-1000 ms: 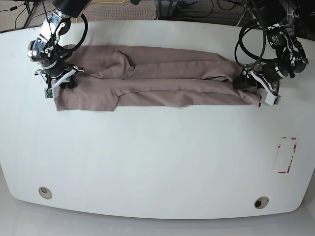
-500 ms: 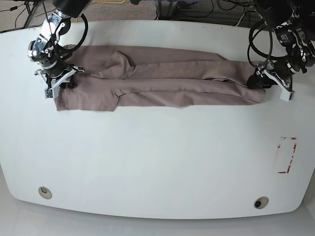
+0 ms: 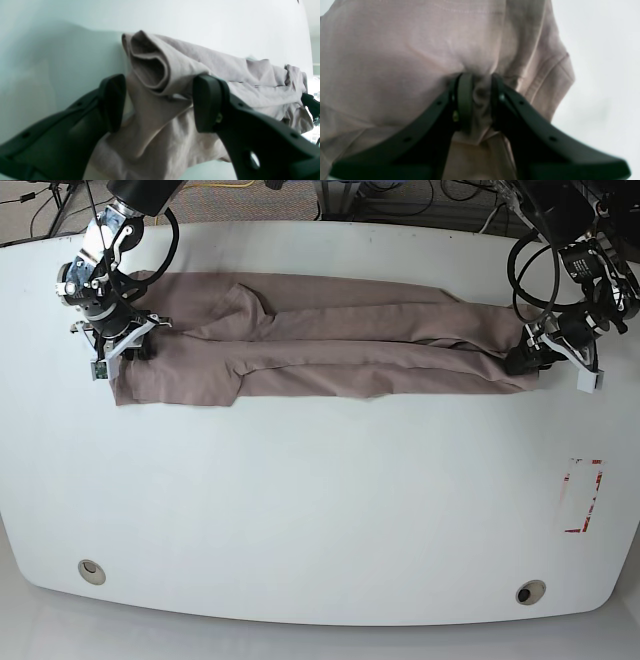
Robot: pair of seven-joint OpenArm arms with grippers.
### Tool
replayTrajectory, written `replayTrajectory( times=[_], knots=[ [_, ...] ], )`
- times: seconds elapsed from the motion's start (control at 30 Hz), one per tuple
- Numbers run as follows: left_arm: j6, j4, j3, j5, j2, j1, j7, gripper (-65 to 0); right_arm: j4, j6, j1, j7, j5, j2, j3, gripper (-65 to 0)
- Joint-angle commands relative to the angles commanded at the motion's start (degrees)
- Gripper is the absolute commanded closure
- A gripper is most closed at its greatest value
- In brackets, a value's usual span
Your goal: Layout the t-shirt on the table in an organized manner, then fold the t-shirt properly
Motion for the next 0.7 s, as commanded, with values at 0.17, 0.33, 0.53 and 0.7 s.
replayTrajectory(
  times=[0.17, 0.33, 0.53, 0.7],
  knots=[
    [0.00, 0.00, 2.73, -2.46, 0.00, -0.26, 0.26, -39.6, 0.00, 0.00, 0.00, 0.00, 0.00, 0.00, 0.00, -11.6],
    [0.00, 0.00, 3.16, -3.16, 0.00, -0.26, 0.18, -29.7, 0.00, 0.00, 0.00, 0.00, 0.00, 0.00, 0.00, -11.6],
    [0.00, 0.00, 3.25, -3.08, 0.00, -0.26, 0.18, -8.2, 0.00, 0.00, 0.00, 0.00, 0.00, 0.00, 0.00, -11.6],
    [0.00, 0.09, 3.16, -3.08, -0.26, -0.26, 0.09, -5.0, 0.00, 0.00, 0.09, 0.00, 0.00, 0.00, 0.00, -11.6]
  ],
)
